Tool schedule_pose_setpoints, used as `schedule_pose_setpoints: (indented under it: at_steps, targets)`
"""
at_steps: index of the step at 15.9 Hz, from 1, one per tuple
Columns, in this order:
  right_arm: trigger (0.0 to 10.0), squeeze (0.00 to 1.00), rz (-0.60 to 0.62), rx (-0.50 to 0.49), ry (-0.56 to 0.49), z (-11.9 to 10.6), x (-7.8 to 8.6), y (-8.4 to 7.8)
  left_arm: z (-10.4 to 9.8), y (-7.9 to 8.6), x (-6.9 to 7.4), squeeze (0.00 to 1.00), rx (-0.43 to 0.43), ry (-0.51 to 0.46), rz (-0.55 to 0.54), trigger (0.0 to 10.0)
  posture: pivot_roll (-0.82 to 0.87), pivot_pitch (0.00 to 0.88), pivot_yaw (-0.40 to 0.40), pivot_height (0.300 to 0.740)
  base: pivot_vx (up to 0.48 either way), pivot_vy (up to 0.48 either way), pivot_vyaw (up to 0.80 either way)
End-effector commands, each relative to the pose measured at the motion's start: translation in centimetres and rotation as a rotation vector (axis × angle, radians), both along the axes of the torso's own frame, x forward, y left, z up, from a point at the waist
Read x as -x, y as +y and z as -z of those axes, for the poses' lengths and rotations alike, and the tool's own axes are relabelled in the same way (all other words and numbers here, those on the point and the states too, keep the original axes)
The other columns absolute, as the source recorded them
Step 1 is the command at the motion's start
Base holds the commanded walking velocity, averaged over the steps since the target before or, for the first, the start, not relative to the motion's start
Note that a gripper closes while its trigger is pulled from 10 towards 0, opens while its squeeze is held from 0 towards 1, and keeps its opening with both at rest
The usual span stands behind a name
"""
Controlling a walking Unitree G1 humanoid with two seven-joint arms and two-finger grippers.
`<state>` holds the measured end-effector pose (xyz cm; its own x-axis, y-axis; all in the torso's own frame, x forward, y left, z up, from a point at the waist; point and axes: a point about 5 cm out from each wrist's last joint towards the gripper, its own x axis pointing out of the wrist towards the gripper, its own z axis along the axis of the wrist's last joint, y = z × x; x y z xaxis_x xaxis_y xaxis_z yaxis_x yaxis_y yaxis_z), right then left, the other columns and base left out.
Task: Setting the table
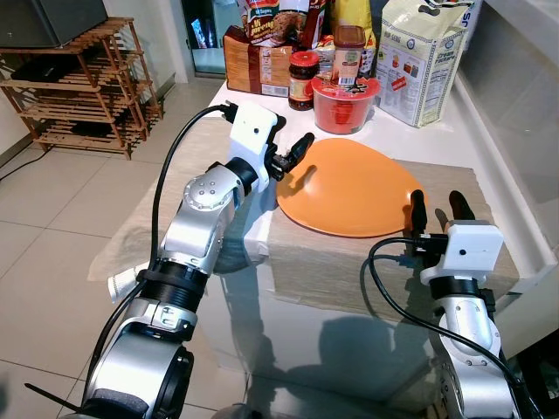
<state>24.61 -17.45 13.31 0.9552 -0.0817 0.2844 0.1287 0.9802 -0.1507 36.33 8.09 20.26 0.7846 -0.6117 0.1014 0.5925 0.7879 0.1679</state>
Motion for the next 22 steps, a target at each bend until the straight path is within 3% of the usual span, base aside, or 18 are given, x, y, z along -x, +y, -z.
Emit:
schedule_pose_setpoints:
  at_steps: [1,21,22]
  targets:
    - [10.0,0.0,0.007,0.005,-0.009,-0.4,0.1,-0.2,0.2,-0.2,0.0,0.0,-0.044,-0.001,0.036,0.0,-0.04,0.0,0.038,0.722,0.0,0.0,0.0]
    - [10.0,0.0,0.009,0.007,-0.001,-0.4,0.3,-0.5,-0.4,1.1,-0.9,0.0,-0.134,-0.055,0.098,0.0,-0.05,0.0,0.046,0.722,0.0,0.0,0.0]
    - [10.0,0.0,0.008,0.007,0.001,-0.4,0.3,-0.5,-0.4,1.1,-0.9,0.0,-0.139,-0.053,0.114,10.0,-0.05,0.0,0.046,0.722,0.0,0.0,0.0]
